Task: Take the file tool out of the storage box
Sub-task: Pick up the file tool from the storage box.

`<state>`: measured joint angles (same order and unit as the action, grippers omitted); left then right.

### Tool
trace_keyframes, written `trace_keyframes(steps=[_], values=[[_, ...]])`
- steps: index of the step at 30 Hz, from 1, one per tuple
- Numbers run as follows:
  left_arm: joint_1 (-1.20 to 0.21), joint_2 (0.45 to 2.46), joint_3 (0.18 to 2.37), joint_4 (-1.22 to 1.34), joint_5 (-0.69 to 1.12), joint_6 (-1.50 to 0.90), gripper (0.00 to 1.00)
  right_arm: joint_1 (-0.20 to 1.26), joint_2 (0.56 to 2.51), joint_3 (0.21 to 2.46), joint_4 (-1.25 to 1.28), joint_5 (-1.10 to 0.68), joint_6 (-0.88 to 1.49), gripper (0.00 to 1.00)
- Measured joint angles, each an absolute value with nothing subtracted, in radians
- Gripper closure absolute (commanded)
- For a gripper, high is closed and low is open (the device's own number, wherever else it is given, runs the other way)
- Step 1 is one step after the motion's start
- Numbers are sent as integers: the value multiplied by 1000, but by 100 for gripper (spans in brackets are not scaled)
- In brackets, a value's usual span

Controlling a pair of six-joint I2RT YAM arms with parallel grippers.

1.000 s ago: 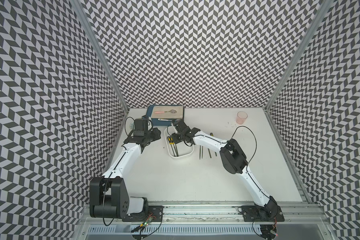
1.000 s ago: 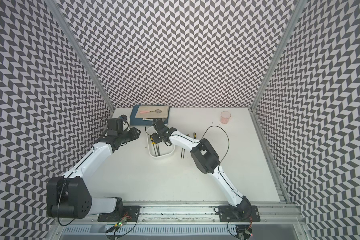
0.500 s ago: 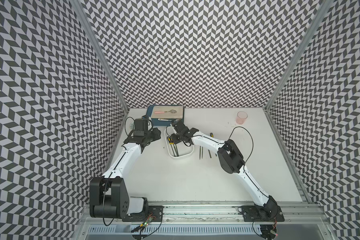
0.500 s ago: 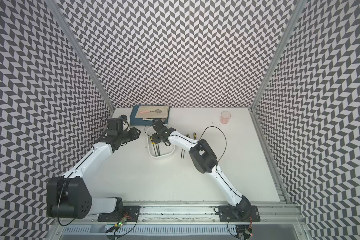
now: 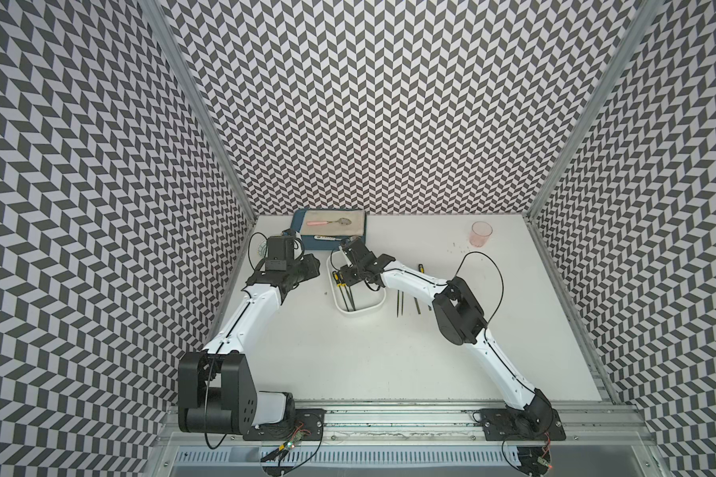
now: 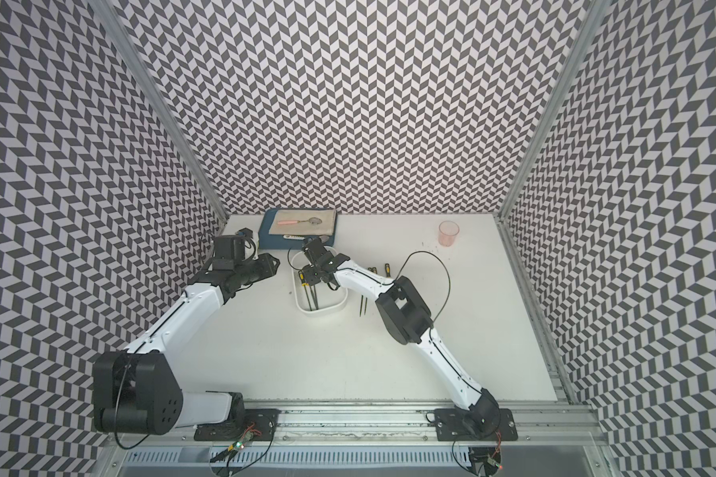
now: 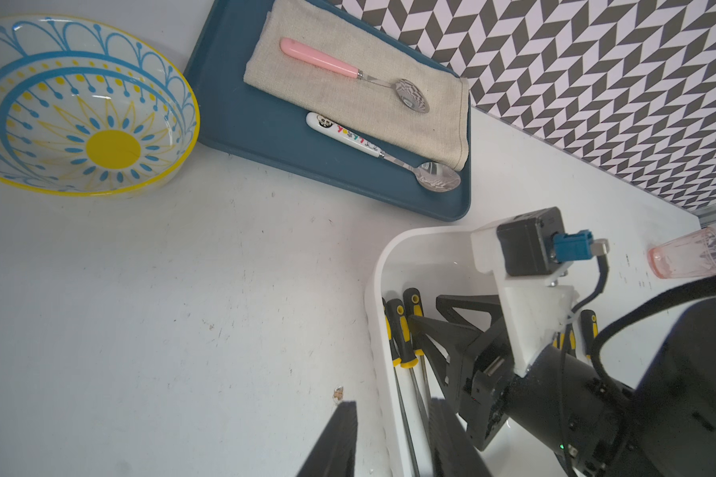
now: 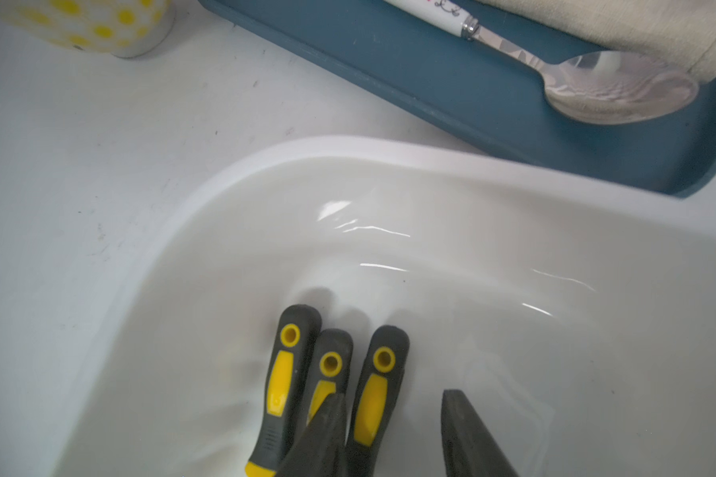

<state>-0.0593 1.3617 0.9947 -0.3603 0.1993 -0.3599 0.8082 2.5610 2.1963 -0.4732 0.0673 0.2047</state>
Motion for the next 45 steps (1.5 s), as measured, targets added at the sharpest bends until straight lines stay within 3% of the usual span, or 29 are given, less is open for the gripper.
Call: trace_keyframes(steps=[10,20,33,45], values=[[-59,1362,995,-360,200,-360,65,807,2561,2173,-471,94,187,60],[-59,1362,995,-360,200,-360,65,807,2561,2177,-483,93,183,81],[-59,1362,995,-360,200,-360,65,806,2530,2111,-417,89,230,84],[-60,1362,995,-361,199,-360,65,806,2297,1984,-334,104,251,84]])
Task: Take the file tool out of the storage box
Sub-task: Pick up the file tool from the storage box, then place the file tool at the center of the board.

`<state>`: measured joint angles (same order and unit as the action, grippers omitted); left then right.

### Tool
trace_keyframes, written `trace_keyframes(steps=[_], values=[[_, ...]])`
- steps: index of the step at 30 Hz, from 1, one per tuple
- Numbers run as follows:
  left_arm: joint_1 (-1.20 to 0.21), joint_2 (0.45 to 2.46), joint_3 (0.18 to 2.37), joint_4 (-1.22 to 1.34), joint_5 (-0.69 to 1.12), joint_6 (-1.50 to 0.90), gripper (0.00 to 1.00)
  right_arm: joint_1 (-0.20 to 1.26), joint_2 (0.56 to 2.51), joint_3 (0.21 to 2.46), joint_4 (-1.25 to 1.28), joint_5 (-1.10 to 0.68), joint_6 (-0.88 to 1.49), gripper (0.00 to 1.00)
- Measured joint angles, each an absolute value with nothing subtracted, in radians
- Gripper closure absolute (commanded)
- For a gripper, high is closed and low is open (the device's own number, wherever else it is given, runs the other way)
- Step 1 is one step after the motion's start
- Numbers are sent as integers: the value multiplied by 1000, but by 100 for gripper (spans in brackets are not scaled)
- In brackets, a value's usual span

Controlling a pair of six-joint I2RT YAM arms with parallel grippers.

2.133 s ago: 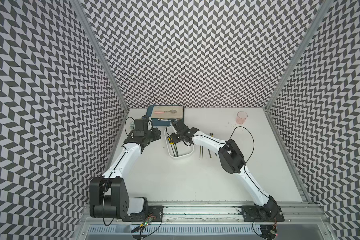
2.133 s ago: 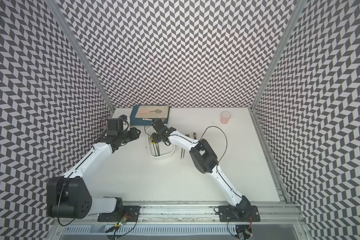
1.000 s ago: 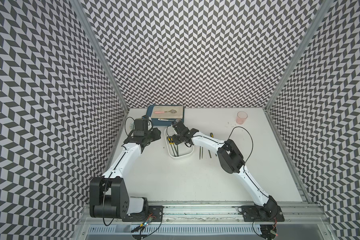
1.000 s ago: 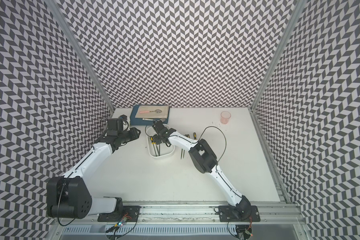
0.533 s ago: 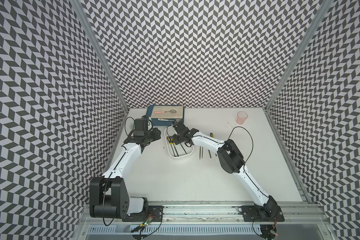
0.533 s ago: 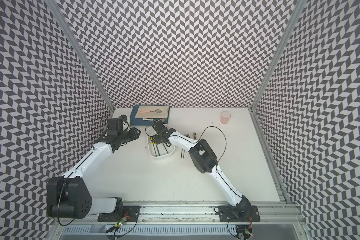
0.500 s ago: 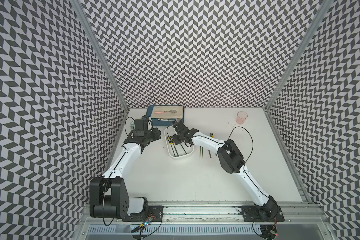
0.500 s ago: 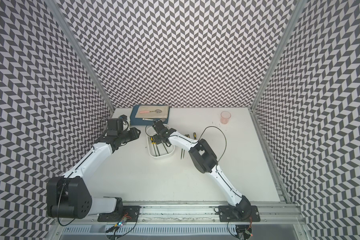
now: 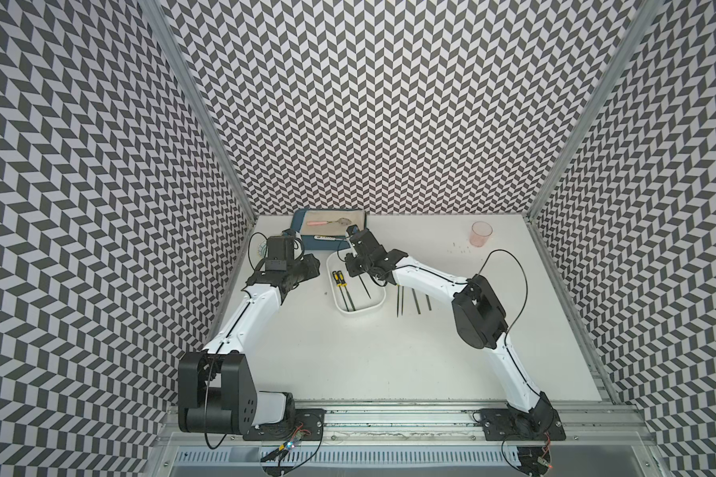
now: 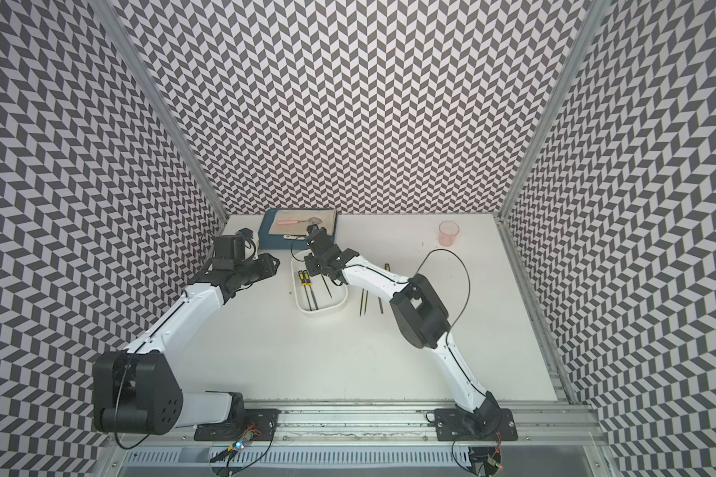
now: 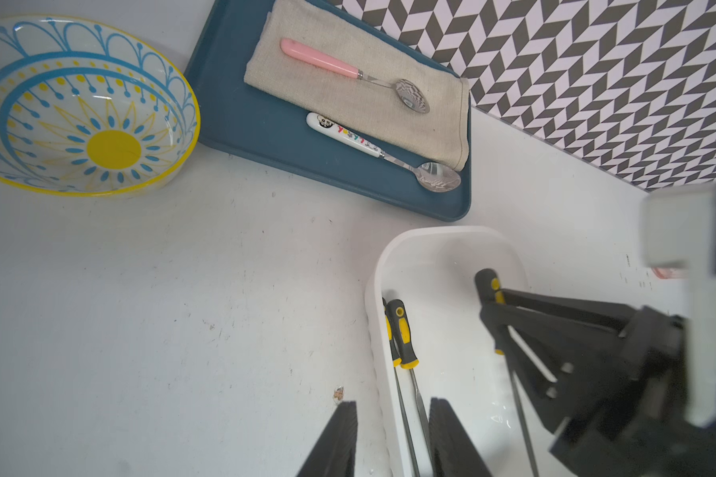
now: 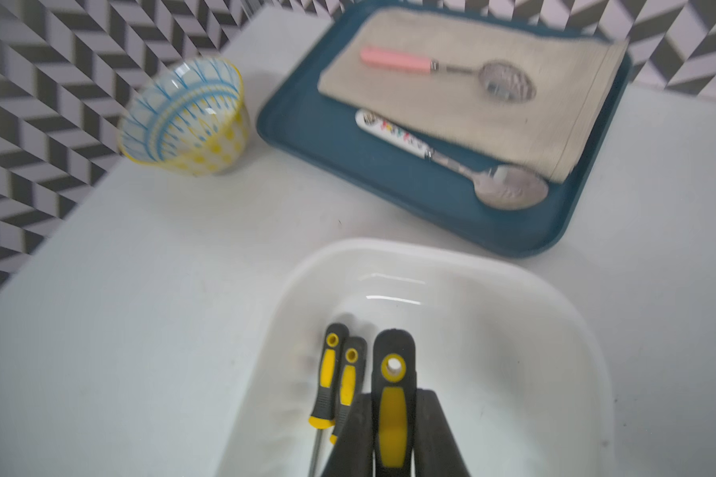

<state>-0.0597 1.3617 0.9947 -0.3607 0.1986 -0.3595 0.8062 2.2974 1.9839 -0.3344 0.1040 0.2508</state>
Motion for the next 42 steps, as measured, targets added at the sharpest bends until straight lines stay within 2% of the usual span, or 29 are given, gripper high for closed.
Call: trace_keyframes(steps=[11,22,34,42], values=[[-65,1362,995,-360,195,-360,65,787,2001,1791,-245,186,229,84],[-66,1362,995,-361,191,-359,65,593,1808,1356,-194,197,197,84],[-66,1362,995,-361,191,-359,65,426,1815,1230,-162,170,159,84],[-67,1362,995,-361,190,-358,65,402,1896,1228,-126,137,142,84]])
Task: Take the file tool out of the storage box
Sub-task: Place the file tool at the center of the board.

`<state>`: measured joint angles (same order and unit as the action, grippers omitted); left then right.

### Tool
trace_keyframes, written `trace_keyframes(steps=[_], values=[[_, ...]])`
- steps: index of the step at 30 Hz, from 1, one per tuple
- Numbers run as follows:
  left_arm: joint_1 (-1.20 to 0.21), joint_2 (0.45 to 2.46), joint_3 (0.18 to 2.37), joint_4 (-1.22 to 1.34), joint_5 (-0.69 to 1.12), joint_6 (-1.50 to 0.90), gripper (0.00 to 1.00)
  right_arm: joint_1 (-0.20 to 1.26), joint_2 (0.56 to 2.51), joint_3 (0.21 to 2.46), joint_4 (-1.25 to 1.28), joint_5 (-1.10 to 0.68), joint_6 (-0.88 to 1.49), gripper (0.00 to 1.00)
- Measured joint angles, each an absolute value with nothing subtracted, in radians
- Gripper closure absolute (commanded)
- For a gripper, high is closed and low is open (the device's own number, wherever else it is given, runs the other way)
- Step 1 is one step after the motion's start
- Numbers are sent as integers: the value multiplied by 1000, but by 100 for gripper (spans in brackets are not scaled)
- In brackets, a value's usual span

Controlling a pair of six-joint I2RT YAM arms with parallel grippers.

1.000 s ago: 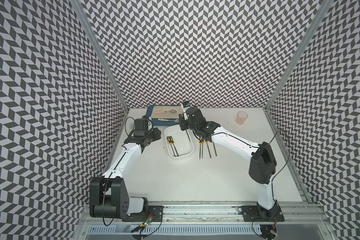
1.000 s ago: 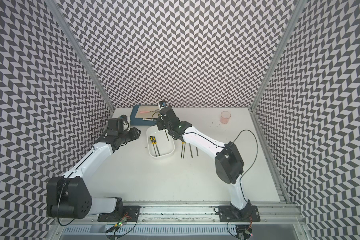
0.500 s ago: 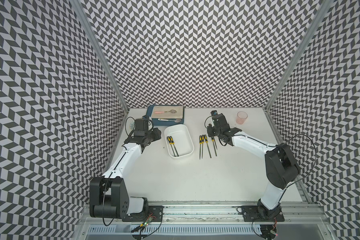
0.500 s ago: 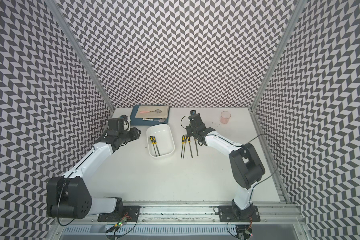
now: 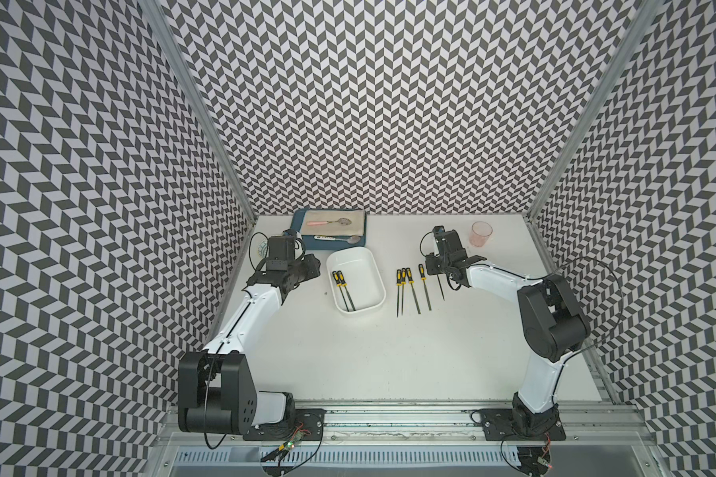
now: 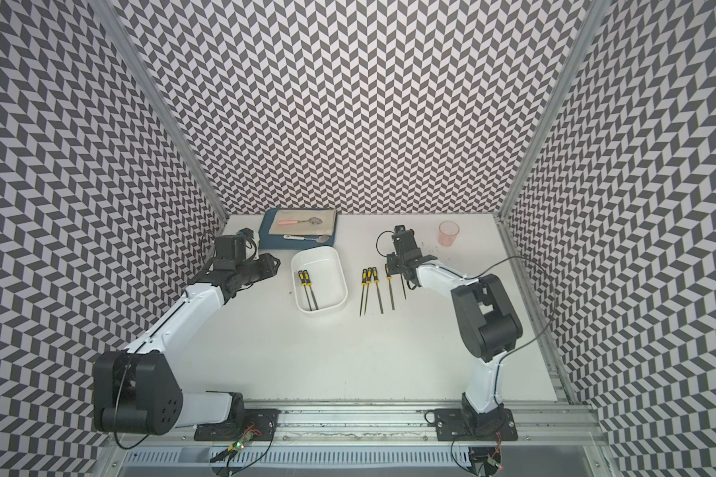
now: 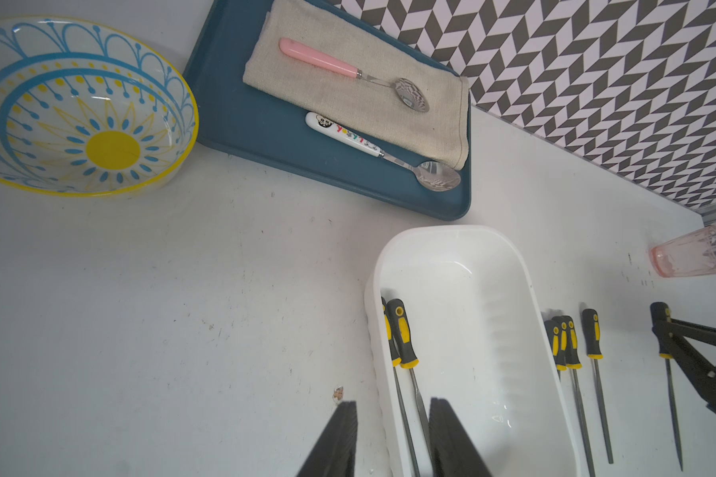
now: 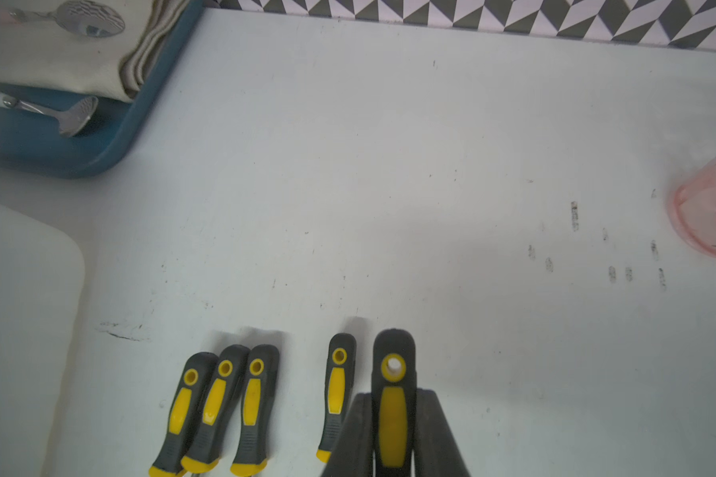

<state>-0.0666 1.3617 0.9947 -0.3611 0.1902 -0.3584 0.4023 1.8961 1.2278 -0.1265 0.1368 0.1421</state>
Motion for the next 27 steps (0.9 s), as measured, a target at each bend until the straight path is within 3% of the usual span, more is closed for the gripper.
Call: trace_keyframes(steps=[27], values=[[-79,1362,995,-368,174,-356,65,387,1988,1201,-72,99,141,81]])
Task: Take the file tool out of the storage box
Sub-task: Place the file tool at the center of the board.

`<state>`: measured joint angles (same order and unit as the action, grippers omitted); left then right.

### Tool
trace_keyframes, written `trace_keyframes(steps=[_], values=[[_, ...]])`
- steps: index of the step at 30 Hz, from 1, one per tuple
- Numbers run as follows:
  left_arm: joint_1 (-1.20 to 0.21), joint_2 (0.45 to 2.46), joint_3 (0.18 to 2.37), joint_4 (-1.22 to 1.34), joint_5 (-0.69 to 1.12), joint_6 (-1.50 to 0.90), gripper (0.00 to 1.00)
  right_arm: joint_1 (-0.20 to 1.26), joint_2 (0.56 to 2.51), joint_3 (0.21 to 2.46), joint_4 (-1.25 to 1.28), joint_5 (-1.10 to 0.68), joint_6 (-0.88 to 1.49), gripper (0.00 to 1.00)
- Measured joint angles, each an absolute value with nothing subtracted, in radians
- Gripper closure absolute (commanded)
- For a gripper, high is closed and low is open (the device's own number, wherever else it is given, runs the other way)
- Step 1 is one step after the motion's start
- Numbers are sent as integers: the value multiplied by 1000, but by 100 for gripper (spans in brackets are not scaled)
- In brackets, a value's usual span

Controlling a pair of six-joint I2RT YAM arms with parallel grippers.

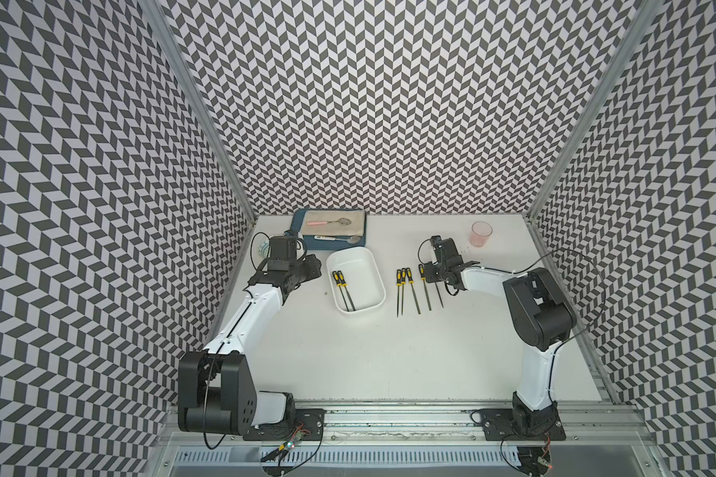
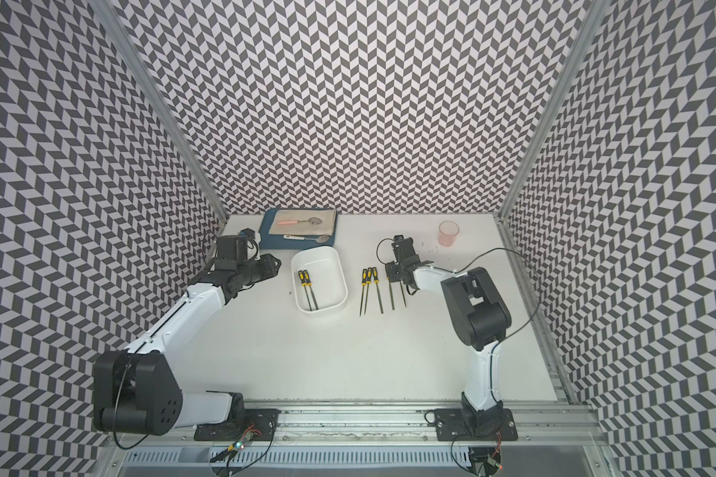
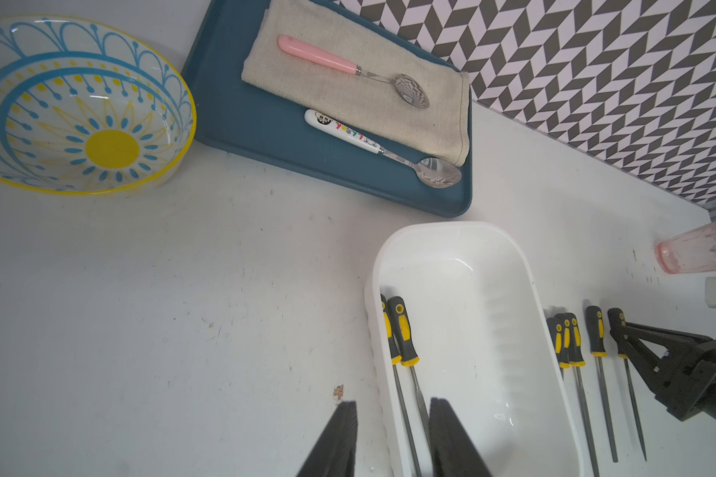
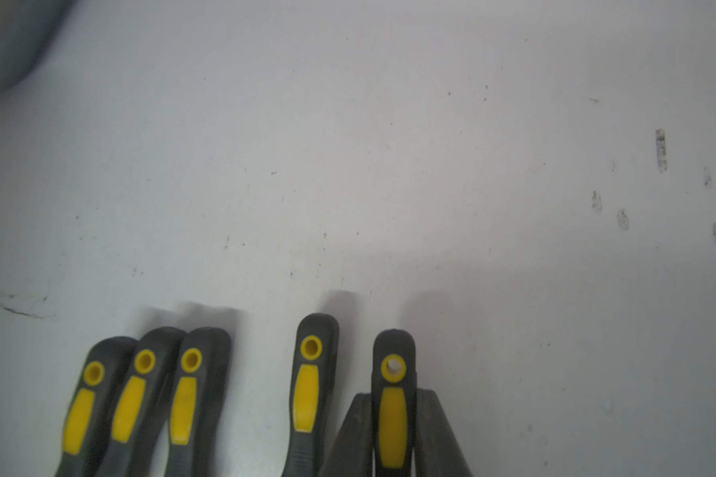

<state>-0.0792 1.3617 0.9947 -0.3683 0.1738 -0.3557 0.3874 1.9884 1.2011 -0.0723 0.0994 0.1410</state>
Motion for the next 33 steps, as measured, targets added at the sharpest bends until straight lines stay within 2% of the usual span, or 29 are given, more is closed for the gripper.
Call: trace_keyframes(steps=[5,10,13,16,19,31,33], values=[[-84,1362,995,-369,171,-356,65,387,2009,1201,-66,99,141,81],[-85,1362,995,-369,169,-356,65,385,2015,1201,-58,98,141,75],[-85,1362,995,-369,169,-356,65,384,2016,1201,-57,99,140,67],[-85,1362,995,-369,169,-355,65,384,2016,1201,-56,99,139,54],[-85,1362,995,-369,168,-355,65,384,2016,1201,-56,100,139,49],[-89,1362,995,-371,158,-355,65,383,2009,1213,-78,101,139,48],[-91,1362,995,-371,157,-355,65,383,1998,1222,-95,106,138,44]])
